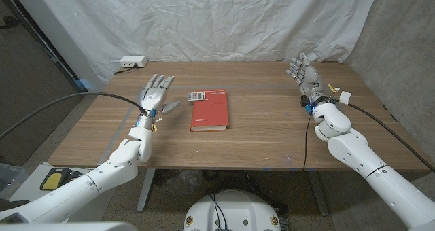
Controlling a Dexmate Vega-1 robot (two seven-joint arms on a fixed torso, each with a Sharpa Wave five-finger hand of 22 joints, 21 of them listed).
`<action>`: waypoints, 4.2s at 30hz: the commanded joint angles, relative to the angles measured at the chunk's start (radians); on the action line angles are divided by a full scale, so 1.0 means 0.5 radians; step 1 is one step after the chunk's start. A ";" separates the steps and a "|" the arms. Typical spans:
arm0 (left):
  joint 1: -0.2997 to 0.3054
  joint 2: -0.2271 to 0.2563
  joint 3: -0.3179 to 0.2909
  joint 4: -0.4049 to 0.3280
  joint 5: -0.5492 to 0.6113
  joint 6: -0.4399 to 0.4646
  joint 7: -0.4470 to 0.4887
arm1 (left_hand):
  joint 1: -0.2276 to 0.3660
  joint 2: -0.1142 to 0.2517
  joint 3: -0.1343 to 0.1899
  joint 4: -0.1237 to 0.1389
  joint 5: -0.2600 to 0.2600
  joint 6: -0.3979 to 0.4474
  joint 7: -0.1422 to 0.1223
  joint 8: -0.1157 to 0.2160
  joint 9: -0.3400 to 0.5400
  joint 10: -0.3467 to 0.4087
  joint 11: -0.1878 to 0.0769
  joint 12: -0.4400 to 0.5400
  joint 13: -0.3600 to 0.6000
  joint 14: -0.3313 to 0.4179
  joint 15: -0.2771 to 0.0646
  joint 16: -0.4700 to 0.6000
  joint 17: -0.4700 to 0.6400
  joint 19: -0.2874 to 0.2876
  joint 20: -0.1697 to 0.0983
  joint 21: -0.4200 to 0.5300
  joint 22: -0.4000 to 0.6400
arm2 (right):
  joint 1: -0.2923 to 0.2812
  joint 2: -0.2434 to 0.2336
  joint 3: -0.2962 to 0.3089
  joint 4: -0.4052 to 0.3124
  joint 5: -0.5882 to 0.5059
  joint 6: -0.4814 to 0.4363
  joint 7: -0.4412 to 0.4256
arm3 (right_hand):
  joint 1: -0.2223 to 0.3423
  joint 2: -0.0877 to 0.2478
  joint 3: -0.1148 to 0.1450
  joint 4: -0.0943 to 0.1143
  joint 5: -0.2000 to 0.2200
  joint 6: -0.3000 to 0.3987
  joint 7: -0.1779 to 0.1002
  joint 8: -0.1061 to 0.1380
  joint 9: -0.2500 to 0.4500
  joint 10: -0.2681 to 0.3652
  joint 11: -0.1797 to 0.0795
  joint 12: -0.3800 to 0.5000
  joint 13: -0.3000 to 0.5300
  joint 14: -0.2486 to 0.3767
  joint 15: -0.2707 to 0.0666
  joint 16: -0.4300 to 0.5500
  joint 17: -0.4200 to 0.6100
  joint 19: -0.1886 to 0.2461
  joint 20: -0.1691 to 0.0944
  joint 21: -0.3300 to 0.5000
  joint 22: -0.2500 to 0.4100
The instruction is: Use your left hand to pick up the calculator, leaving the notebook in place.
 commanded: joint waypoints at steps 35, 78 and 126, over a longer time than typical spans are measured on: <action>-0.219 -0.135 0.268 0.229 0.239 0.136 -0.020 | 0.181 0.054 0.025 -0.020 0.065 0.219 -0.076 0.082 0.005 0.259 -0.073 0.063 0.011 0.156 -0.187 0.038 0.004 0.078 -0.129 0.022 0.010 | -0.067 -0.027 0.047 -0.072 0.006 0.021 -0.021 | -0.012 0.015 -0.003 -0.016 -0.002 0.020 -0.006 0.006 0.008 0.027 0.006 -0.001 0.009 0.024 0.004 0.007 0.011 0.030 -0.010 -0.019 0.011; -0.435 -0.320 0.466 0.595 0.194 0.040 0.147 | 0.218 0.050 0.011 -0.004 0.079 0.415 -0.135 0.138 0.001 0.428 -0.082 0.074 0.012 0.258 -0.224 0.051 0.004 0.113 -0.142 0.025 0.010 | -0.098 -0.035 0.071 -0.093 0.015 0.040 -0.013 | -0.017 0.018 -0.007 -0.022 -0.002 0.018 -0.008 0.003 0.008 0.034 0.007 -0.005 0.009 0.032 0.003 0.004 0.011 0.041 -0.009 -0.038 0.012; -0.549 -0.404 0.550 0.819 0.129 -0.057 0.369 | 0.301 0.102 0.029 0.007 0.077 0.703 -0.226 0.212 -0.008 0.680 -0.084 0.084 0.009 0.402 -0.259 0.055 0.001 0.167 -0.173 0.029 0.010 | -0.173 -0.052 0.096 -0.158 0.001 0.048 -0.054 | -0.022 0.021 -0.011 -0.029 -0.001 0.016 -0.010 0.002 0.008 0.043 0.004 -0.008 0.010 0.043 0.002 0.002 0.012 0.058 -0.007 -0.057 0.013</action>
